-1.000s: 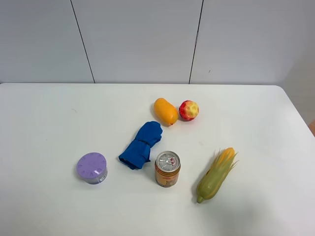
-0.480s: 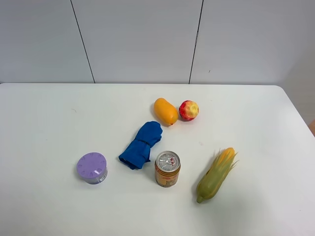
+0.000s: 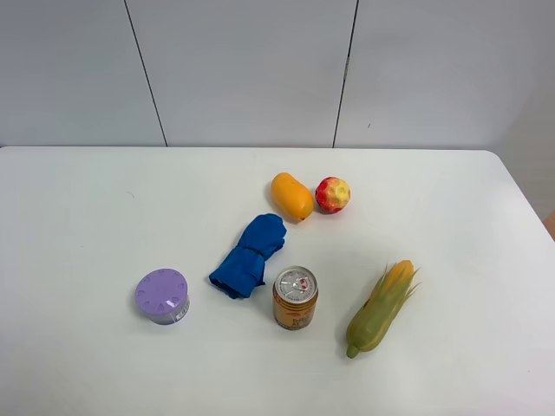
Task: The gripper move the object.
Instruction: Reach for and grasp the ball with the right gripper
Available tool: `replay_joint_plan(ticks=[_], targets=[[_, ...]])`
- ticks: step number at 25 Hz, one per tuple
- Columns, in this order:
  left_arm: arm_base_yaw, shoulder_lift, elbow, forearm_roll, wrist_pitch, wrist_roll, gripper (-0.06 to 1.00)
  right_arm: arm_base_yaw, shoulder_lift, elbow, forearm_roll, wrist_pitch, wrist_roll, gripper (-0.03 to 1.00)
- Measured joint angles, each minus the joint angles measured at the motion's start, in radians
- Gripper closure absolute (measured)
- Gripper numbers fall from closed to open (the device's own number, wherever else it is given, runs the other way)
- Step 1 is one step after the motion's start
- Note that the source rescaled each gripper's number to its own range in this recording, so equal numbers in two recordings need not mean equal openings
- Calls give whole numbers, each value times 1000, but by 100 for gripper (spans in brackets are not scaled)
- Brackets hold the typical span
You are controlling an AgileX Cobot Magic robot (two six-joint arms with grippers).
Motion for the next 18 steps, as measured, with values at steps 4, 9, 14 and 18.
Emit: replay_joint_plan(ticks=[4, 9, 14, 18], targets=[[0, 0, 0, 0, 0, 0, -6, 0, 263, -147, 86, -1, -4, -3], [0, 0, 0, 0, 0, 0, -6, 7, 551, -304, 198, -2, -18, -3], [0, 0, 0, 0, 0, 0, -6, 83, 770, -440, 204, -14, -6, -3], [0, 0, 0, 0, 0, 0, -6, 131, 921, -541, 205, -38, 44, -3]])
